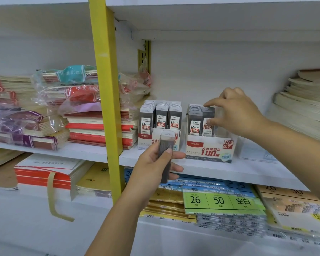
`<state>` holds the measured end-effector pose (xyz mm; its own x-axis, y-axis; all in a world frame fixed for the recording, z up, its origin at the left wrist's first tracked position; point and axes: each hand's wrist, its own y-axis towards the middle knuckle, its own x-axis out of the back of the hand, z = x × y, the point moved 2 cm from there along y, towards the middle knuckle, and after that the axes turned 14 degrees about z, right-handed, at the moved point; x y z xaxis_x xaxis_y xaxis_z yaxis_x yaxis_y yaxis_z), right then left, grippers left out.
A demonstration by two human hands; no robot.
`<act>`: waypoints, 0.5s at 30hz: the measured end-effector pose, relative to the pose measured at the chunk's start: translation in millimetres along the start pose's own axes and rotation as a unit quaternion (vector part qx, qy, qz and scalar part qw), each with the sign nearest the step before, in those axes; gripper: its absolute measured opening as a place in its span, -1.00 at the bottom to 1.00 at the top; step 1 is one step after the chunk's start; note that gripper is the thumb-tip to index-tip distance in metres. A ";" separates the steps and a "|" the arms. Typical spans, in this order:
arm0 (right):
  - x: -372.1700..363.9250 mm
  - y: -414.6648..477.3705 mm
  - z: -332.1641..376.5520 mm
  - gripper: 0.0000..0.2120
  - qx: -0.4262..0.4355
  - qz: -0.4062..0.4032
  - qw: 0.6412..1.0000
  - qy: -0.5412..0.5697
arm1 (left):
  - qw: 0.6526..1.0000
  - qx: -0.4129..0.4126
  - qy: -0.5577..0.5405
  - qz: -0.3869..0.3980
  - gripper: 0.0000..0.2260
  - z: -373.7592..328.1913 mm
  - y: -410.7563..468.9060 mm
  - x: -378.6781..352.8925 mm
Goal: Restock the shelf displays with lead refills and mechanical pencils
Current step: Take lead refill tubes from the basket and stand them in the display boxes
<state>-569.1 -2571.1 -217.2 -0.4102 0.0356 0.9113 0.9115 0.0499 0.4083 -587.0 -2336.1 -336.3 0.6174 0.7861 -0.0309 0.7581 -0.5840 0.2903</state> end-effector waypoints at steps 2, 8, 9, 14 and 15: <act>-1.6 -0.6 0.0 -0.53 -0.001 0.011 0.999 -0.048 | 1.000 -0.001 0.003 0.001 -0.81 -0.6 -0.4 -0.2; 10.9 -26.9 16.3 -0.71 0.018 -0.079 0.995 0.055 | 1.000 -0.005 0.024 0.018 -0.82 -5.2 -3.0 -4.2; 14.3 -36.1 23.6 -0.78 0.036 -0.090 0.989 0.115 | 0.999 -0.007 0.028 0.021 -0.82 -6.6 -3.4 -5.3; 4.1 -72.9 69.6 -0.75 0.104 0.103 0.934 0.325 | 0.997 -0.020 0.058 0.037 -0.81 -12.9 -6.9 -14.9; -1.2 -76.1 74.1 -0.74 0.110 0.122 0.927 0.338 | 0.997 -0.024 0.069 0.037 -0.81 -13.5 -7.8 -17.0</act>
<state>-640.3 -2501.0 -253.3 -0.0117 -0.5568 0.8305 0.9161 0.3269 0.2321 -606.3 -2342.2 -325.1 0.6345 0.7630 0.1236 0.6982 -0.6344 0.3319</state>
